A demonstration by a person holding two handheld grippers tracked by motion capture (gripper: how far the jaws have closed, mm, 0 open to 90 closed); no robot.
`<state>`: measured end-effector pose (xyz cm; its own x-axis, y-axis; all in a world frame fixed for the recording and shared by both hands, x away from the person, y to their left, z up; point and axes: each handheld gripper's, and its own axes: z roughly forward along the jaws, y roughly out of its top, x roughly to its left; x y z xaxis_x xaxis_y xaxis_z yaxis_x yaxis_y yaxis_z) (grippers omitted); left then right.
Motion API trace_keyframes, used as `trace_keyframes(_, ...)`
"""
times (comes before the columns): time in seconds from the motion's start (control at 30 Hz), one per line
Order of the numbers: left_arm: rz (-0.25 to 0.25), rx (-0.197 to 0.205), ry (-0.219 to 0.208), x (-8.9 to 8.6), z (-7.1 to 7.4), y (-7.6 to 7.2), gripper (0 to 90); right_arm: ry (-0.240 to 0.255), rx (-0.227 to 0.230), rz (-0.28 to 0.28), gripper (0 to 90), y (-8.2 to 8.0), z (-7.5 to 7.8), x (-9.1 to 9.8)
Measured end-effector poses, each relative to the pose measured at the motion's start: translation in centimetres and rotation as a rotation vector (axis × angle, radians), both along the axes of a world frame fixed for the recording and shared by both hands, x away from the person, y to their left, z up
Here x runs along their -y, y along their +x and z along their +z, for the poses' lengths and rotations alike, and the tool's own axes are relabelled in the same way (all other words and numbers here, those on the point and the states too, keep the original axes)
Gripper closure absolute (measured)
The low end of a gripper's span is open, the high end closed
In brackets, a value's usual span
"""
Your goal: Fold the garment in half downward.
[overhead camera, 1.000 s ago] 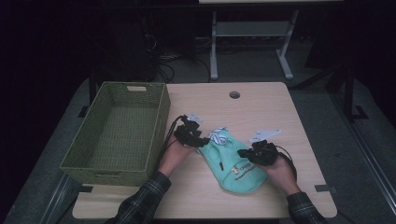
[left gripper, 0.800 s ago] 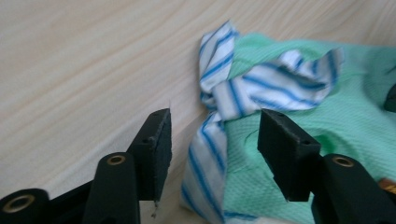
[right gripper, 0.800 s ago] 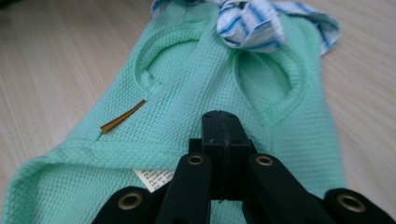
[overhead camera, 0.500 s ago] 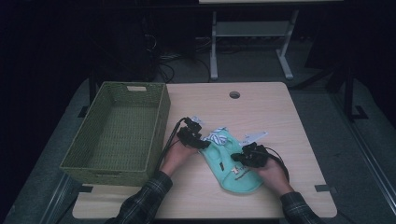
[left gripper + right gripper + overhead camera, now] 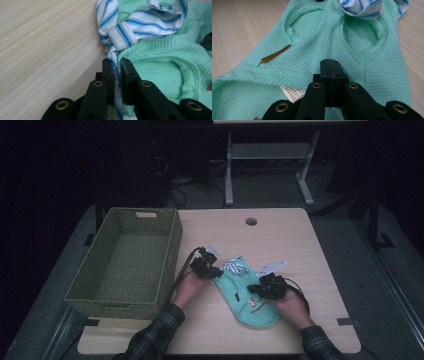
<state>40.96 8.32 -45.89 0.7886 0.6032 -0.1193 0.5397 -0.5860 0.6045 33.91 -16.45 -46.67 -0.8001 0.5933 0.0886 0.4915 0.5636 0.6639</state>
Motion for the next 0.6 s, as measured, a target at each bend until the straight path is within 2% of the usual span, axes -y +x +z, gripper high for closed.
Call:
trace_keyframes(0.07, 0.012, -0.016, -0.016, -0.1, 0.0, 0.1, 84.3, 0.000, -0.001, 0.000, 89.9, 0.0, 0.0, 0.0)
trace_keyframes(0.17, 0.009, -0.012, -0.030, -0.3, 0.4, 0.1, 84.6, 0.002, -0.005, -0.001, 89.8, 0.0, 0.0, 0.0)
trace_keyframes(0.23, 0.007, 0.003, -0.033, -0.4, 0.9, 0.0, 84.7, 0.001, -0.006, -0.001, 89.9, 0.0, 0.0, 0.0)
trace_keyframes(0.4, 0.010, 0.034, -0.096, -0.7, 2.8, -0.5, 84.7, 0.000, -0.011, -0.001, 89.9, 0.1, 0.0, 0.0)
trace_keyframes(0.6, -0.007, 0.082, -0.137, -0.7, 5.0, -1.3, 84.8, 0.010, -0.009, -0.015, 89.9, 0.5, 0.0, -0.5)
